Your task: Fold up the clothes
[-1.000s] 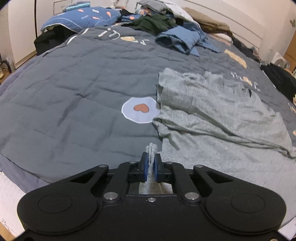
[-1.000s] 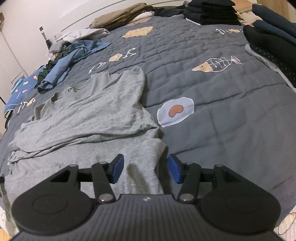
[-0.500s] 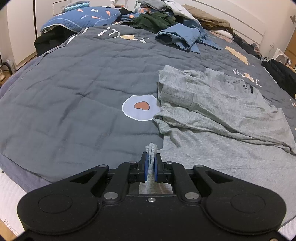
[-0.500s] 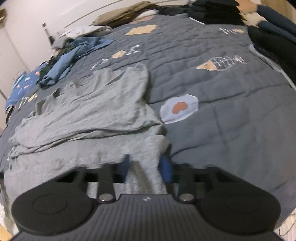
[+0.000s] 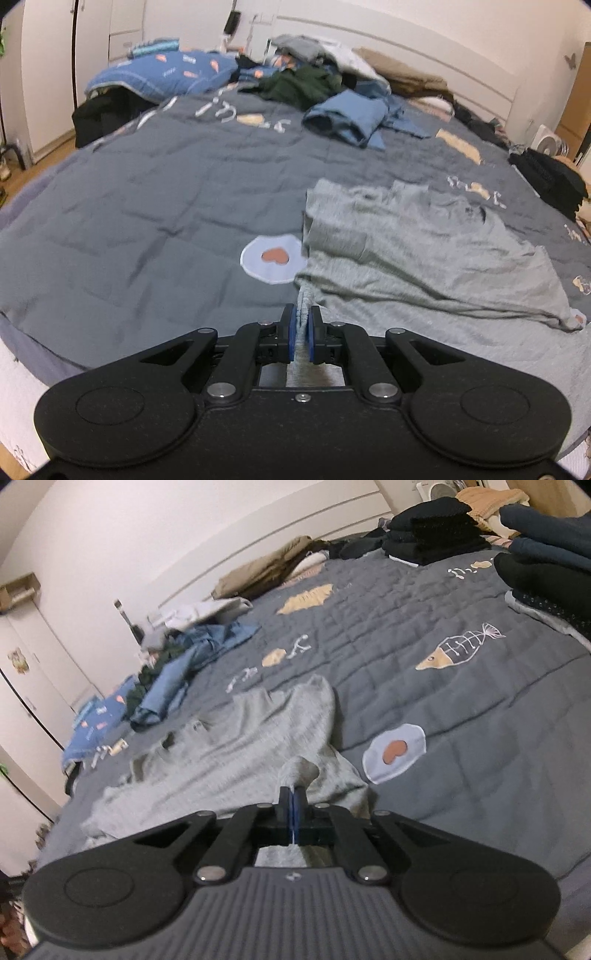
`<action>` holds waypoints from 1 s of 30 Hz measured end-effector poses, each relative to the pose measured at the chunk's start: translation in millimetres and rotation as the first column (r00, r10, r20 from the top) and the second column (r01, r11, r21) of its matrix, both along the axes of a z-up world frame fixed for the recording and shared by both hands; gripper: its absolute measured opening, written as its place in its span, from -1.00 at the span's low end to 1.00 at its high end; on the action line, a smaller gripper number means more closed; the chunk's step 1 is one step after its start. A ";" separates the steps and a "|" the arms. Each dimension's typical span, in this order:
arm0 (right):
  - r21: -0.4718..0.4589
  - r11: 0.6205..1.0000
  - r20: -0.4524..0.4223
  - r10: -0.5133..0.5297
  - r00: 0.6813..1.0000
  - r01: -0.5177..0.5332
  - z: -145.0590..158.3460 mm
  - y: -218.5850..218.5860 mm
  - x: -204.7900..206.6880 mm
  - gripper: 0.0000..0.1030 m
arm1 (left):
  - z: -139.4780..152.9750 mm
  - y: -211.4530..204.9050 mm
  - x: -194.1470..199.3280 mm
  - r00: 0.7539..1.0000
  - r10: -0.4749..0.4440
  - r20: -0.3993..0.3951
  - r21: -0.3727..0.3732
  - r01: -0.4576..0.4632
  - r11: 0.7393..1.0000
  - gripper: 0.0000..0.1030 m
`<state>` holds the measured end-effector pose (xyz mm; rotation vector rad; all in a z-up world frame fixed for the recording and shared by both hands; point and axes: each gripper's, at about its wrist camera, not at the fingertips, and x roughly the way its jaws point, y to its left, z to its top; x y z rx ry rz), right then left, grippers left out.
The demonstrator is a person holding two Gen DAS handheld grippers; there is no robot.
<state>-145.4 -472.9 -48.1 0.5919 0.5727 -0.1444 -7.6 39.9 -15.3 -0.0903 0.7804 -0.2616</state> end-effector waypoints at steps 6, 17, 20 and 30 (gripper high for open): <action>0.022 1.000 0.095 0.014 0.995 -0.016 17.2 -1.2 0.7 -0.99 | 20.7 2.9 -2.6 0.996 0.016 0.086 -0.055 -0.011 0.998 -0.87; 0.092 0.996 0.194 -0.024 0.981 0.006 45.0 -25.1 35.7 -0.99 | 58.5 -24.1 26.1 0.973 -0.035 0.230 -0.054 0.048 0.997 -0.88; 0.075 0.997 0.186 -0.026 0.982 0.013 48.3 -35.2 60.4 -0.99 | 62.1 -39.1 52.1 0.971 -0.047 0.233 -0.033 0.056 0.998 -0.88; 0.053 0.996 0.118 -0.082 0.990 0.076 29.2 -80.2 149.3 -0.99 | 53.4 -81.3 151.8 0.972 -0.072 0.223 0.068 0.058 0.996 -0.88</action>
